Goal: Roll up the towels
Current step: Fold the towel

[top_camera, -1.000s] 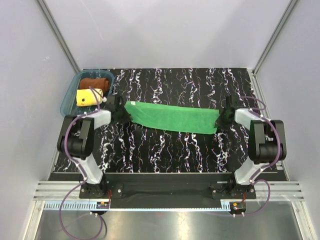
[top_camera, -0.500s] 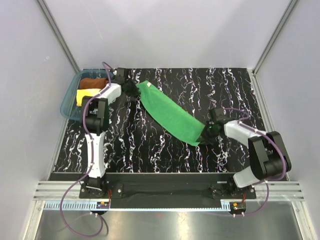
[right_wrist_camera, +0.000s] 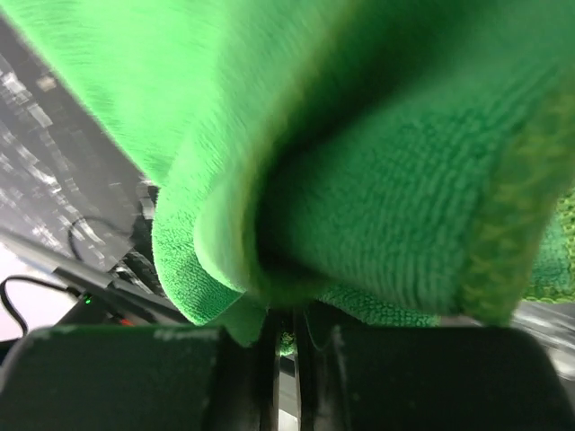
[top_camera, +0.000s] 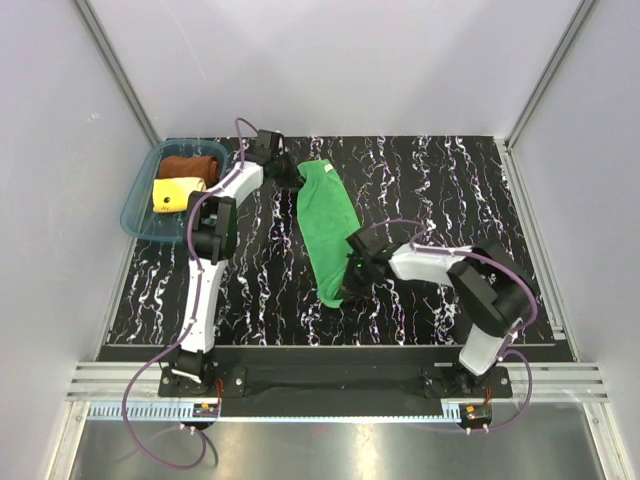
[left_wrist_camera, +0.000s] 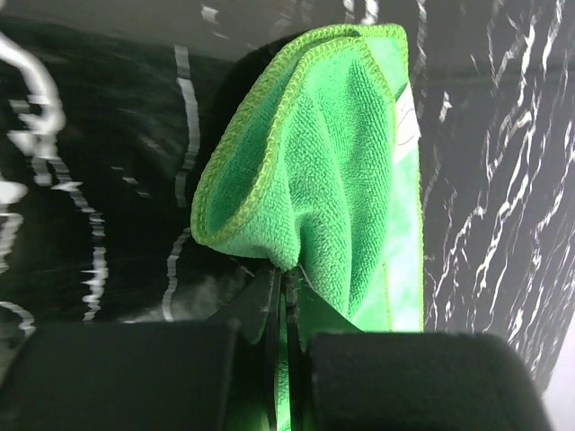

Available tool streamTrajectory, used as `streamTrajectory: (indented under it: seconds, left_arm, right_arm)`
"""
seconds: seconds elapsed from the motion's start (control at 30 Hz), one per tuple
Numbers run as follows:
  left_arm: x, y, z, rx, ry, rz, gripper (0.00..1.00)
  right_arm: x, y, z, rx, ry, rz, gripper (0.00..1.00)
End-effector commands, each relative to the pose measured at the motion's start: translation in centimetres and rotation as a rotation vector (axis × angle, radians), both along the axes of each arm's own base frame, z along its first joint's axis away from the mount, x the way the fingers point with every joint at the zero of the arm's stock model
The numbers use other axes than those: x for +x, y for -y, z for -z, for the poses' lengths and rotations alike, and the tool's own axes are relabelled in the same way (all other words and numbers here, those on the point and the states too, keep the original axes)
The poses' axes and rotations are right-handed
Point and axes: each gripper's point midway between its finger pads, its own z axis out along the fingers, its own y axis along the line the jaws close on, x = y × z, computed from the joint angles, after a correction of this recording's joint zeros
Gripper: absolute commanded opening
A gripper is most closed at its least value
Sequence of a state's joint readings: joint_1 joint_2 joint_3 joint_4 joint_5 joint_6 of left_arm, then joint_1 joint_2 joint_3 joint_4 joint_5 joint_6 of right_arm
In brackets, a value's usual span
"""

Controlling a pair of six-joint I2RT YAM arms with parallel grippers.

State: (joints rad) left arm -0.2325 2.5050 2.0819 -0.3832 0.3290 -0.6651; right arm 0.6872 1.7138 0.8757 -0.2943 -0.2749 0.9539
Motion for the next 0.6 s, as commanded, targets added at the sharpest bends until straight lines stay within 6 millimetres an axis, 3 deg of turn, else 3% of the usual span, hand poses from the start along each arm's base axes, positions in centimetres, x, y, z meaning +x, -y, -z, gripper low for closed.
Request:
streamTrajectory:
  seconds: [0.0,0.1,0.2,0.23,0.3,0.33,0.37,0.43,0.5,0.57]
  left_arm:
    - [0.3,1.0,-1.7,0.003,0.060,0.090,0.04]
    - [0.4,0.2,-1.5,0.034,0.070,0.101,0.09]
    - [0.9,-1.2,-1.4,0.050,0.069,0.079,0.39]
    - [1.1,-1.6,-1.3,0.056,0.072,0.071,0.58]
    - [1.6,-2.6,-1.4,0.075,0.081,0.057,0.68]
    - [2.0,-3.4,-1.0,0.102,0.083,0.039,0.70]
    - [2.5,-3.7,-1.7,0.117,0.095,0.036,0.70]
    - [3.2,-4.5,-1.3,0.160,0.103,0.025,0.71]
    - [4.0,-5.1,-2.1,0.183,0.125,0.006,0.73]
    - [4.4,-5.7,-2.3,0.206,0.131,-0.017,0.72]
  right_arm:
    - [0.7,-3.9,-0.4,0.048,0.026,-0.017,0.01]
    - [0.6,-6.4,-1.0,0.063,0.043,-0.068,0.00]
    - [0.2,-6.9,-0.8,0.012,0.035,-0.088,0.01]
    - [0.2,-6.8,-0.8,-0.001,0.041,-0.085,0.02]
    - [-0.2,-6.5,-0.5,-0.022,0.032,-0.082,0.09]
    - [-0.3,-6.4,-0.6,-0.026,0.037,-0.082,0.30]
    - [-0.5,-6.4,-0.9,-0.026,0.044,-0.080,0.45]
    - [-1.3,-6.7,-0.9,-0.023,0.049,-0.099,0.65]
    - [-2.2,-7.2,-1.2,-0.029,0.048,-0.130,0.75]
    - [-2.7,-7.4,-1.1,-0.053,0.043,-0.145,0.77]
